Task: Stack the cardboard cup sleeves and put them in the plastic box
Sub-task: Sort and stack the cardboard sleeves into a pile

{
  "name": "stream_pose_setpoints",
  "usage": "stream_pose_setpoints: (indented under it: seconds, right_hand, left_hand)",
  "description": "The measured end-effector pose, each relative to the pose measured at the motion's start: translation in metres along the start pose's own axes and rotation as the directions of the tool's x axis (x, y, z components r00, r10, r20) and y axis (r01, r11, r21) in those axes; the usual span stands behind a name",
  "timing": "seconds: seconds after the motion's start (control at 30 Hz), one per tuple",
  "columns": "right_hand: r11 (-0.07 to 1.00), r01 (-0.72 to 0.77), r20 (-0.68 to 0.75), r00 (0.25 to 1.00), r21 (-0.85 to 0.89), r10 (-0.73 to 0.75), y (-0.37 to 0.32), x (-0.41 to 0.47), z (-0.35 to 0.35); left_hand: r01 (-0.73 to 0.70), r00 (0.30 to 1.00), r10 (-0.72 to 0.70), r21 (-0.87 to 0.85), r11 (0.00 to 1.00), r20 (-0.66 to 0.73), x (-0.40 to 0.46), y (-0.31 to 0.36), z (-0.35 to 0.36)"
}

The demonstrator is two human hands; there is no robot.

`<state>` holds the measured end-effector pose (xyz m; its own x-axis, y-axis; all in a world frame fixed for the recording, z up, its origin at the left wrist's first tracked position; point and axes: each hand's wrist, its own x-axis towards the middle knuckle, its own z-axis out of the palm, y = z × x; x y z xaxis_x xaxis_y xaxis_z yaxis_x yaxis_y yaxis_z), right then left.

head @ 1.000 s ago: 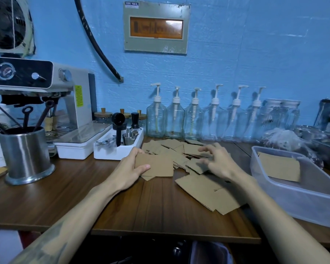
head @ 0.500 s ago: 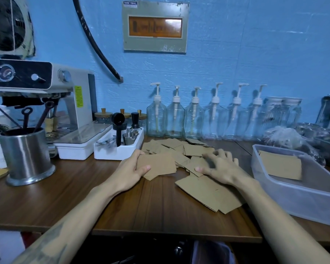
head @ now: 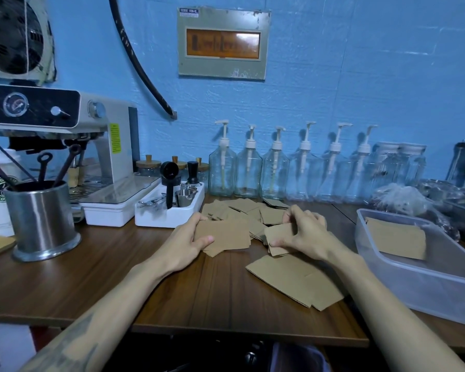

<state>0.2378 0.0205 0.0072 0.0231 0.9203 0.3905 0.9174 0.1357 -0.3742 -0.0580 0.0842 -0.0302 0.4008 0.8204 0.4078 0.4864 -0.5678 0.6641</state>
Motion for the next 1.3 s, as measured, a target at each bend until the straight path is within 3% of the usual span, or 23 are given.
stream_pose_setpoints:
  seconds: [0.2, 0.43, 0.57, 0.67, 0.73, 0.83, 0.9, 1.0, 1.17, 1.23, 1.3]
  right_hand:
    - [0.877, 0.053, -0.085, 0.996, 0.477, -0.015, -0.009, 0.008, -0.013]
    - [0.690, 0.084, -0.127, 0.992, 0.719, 0.012, -0.030, 0.009, -0.003]
    - [0.563, 0.066, -0.061, 0.998, 0.824, -0.029, -0.025, 0.010, -0.002]
    - [0.512, -0.056, 0.041, 0.998, 0.857, 0.041, -0.028, 0.005, 0.006]
    - [0.609, -0.118, 0.074, 0.993, 0.784, 0.097, -0.029, 0.003, 0.017]
    - [0.894, -0.109, 0.053, 0.994, 0.434, 0.096, -0.028, 0.001, 0.026]
    - [0.969, -0.078, 0.023, 0.997, 0.235, 0.074, -0.029, 0.001, 0.028]
    - [0.995, -0.022, -0.023, 0.999, 0.100, 0.025, -0.032, 0.003, 0.032]
    - [0.984, 0.110, 0.034, 0.994, -0.137, -0.106, -0.046, -0.001, 0.043]
    - [0.984, 0.136, 0.028, 0.991, -0.111, -0.134, -0.048, 0.000, 0.046]
    - [0.988, 0.138, 0.046, 0.989, 0.067, -0.141, -0.047, 0.001, 0.044]
  left_hand:
    - [-0.004, 0.999, 0.004, 0.016, 1.000, -0.046, 0.002, -0.005, -0.002]
    - [-0.017, 1.000, 0.018, 0.043, 0.999, -0.016, 0.001, -0.001, -0.002]
    - [0.006, 1.000, -0.006, 0.029, 1.000, -0.007, 0.002, -0.003, -0.001]
    - [0.009, 1.000, -0.010, 0.035, 0.999, 0.026, 0.001, -0.002, 0.000]
    - [0.019, 0.998, -0.019, 0.000, 1.000, 0.065, 0.001, -0.001, 0.001]
    - [0.057, 0.994, -0.054, -0.030, 0.998, 0.090, -0.001, 0.002, 0.001]
    - [0.071, 0.993, -0.065, -0.057, 0.996, 0.099, -0.001, 0.002, 0.001]
    - [0.065, 0.993, -0.059, -0.057, 0.996, 0.101, -0.001, 0.001, 0.002]
    - [0.024, 0.997, -0.020, -0.049, 0.998, 0.078, 0.001, 0.001, 0.004]
    - [0.014, 0.999, -0.012, -0.041, 0.999, 0.043, 0.002, -0.001, 0.004]
    - [-0.003, 1.000, 0.004, -0.025, 1.000, 0.028, 0.002, -0.004, 0.004]
